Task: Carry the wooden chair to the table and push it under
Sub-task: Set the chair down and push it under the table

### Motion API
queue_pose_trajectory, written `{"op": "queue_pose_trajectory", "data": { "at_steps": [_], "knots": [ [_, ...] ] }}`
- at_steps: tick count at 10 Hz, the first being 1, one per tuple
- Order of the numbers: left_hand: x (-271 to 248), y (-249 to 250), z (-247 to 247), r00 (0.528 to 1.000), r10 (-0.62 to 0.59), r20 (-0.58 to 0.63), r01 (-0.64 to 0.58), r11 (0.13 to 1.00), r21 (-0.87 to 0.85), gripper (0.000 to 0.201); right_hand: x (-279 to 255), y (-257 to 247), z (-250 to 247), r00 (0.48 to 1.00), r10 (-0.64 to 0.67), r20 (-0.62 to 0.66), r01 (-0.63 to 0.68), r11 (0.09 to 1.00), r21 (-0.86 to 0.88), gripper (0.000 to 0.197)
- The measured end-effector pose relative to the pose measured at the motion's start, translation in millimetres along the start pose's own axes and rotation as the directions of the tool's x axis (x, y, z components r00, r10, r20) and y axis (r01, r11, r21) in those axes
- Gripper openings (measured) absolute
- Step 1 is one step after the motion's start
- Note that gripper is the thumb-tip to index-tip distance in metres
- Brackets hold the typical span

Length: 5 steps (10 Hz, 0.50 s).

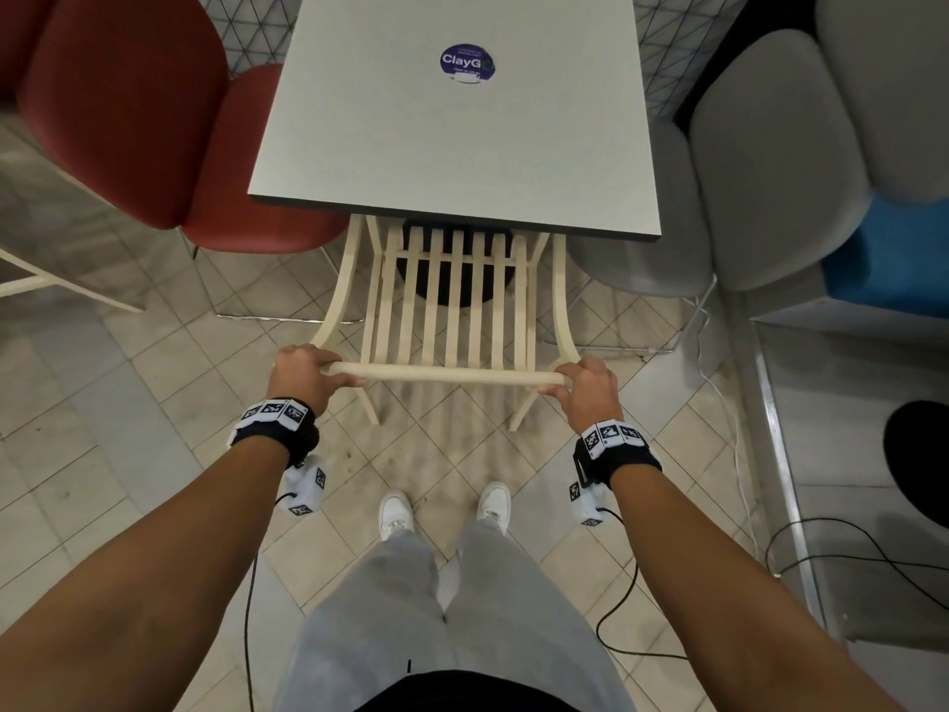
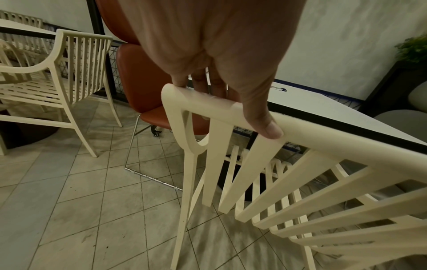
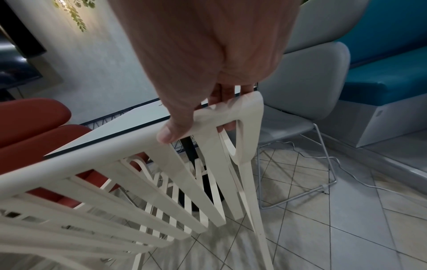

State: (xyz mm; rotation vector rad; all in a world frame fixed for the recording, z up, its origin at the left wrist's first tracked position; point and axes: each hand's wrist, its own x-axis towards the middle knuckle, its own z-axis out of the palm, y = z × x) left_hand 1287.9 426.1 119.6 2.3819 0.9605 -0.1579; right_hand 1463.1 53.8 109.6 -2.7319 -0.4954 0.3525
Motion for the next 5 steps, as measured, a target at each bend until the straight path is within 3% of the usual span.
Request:
{"op": "queue_pose_trajectory", "data": {
  "at_steps": [2,3,5],
  "knots": [
    [-7.4,2.4,-0.2,1.000,0.008,-0.002,-0.008,1.000,0.001,0.060,-0.4,-0.4,-2.3,0.999,0.007,0.034,-0.008,1.000,0.014,0.038],
    [-16.5,0.4,-0.4,0.998,0.064,-0.027,-0.064,0.998,-0.005,0.045,-5.6,0.9,-6.9,0.999,0.033,0.011,-0.034,0.990,0.137,0.032],
    [-49.1,-14.7,5.3,0.950,0.091,-0.299,-0.153,0.969,-0.192,0.018,-42.7,6.9,-23.1,0.964,0.109,-0.242,-0.018,0.936,0.350,0.014]
  ]
}}
